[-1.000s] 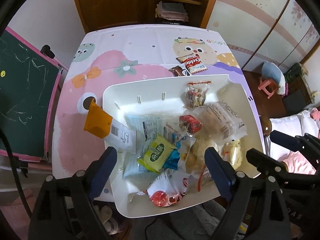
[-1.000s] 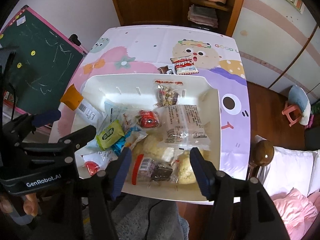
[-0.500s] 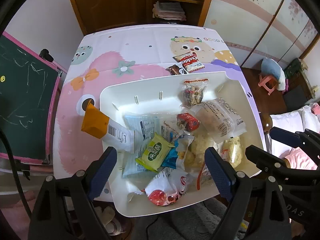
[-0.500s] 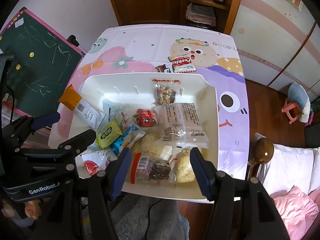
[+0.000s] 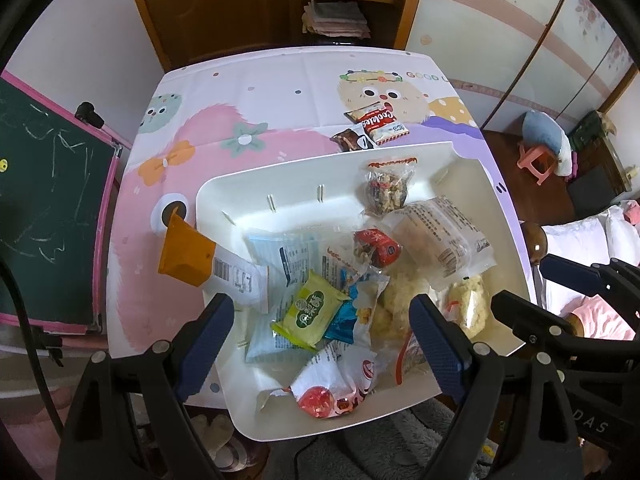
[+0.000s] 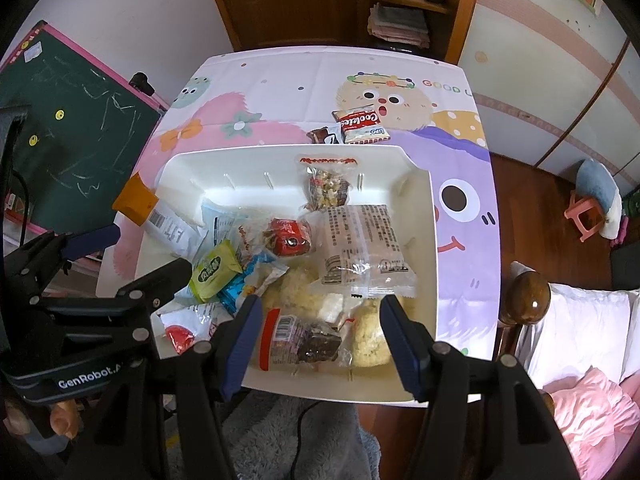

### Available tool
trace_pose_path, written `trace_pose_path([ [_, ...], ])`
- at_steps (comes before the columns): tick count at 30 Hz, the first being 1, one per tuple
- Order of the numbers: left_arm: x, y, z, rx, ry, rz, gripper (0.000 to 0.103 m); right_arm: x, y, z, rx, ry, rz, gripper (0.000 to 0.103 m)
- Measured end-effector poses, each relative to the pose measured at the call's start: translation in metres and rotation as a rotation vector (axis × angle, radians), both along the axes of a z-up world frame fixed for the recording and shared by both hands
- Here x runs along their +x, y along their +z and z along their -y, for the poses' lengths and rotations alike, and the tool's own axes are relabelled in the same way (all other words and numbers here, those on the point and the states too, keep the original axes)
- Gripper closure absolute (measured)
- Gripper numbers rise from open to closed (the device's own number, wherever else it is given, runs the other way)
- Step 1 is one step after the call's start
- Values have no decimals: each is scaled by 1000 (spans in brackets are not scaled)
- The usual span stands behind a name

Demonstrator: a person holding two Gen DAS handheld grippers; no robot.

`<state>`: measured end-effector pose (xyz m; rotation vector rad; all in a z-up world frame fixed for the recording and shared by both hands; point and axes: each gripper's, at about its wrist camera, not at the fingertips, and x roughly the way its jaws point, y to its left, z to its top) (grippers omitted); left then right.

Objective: Organize snacks
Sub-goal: 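Withdraw both tools from the tray toward the Cookies bag and chocolate packet, then grasp the brown chocolate packet with the left tool while the right tool grasps the Cookies bag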

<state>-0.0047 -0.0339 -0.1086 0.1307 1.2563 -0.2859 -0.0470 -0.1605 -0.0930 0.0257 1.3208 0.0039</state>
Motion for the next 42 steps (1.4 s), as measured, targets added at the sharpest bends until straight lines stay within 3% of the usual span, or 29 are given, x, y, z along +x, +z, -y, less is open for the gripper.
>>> trace_pose_path([
  [14,40,11,11,3,-50,17,14,27,3,13,11,-51,11,42],
  [26,127,28,60,-39,-73,88,14,91,15,64,-49,-173,85,42],
  [33,189,-32,96,-37,-38,-20,14,146,-8,122,26,-351,84,42],
  [37,213,-86,109,-49,-8,-157,15,182,-35,136,49,-368,46,42],
  [42,225,-134,116,-73,35,-272,16,214,-68,137,63,-350,-9,42],
])
